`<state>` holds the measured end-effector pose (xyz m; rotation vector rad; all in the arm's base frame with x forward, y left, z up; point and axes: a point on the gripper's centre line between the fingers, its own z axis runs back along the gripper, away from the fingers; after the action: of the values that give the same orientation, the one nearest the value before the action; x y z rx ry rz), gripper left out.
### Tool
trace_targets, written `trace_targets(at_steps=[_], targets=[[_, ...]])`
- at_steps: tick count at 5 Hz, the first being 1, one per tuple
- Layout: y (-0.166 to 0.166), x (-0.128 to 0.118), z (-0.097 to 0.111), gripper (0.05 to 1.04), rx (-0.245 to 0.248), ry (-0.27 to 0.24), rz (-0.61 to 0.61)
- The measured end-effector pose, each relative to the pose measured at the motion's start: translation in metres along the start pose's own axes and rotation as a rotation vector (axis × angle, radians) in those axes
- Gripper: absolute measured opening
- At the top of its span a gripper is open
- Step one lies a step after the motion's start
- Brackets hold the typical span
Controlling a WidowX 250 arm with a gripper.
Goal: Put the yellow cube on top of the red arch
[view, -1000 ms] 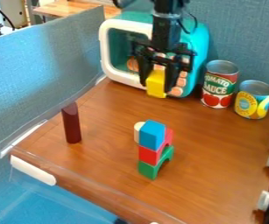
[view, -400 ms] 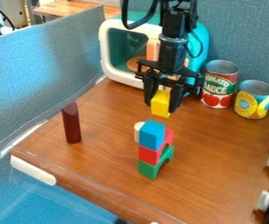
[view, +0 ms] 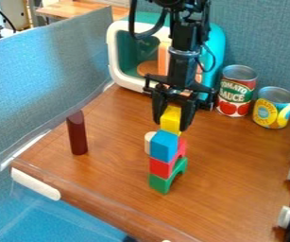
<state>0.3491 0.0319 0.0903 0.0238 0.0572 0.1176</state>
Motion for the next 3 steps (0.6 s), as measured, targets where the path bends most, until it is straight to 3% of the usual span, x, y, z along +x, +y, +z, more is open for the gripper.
trace_targets(at_steps=[3], targets=[[-0.0001, -0.0137, -0.0073, 0.582, -0.005, 0.02, 0.025]])
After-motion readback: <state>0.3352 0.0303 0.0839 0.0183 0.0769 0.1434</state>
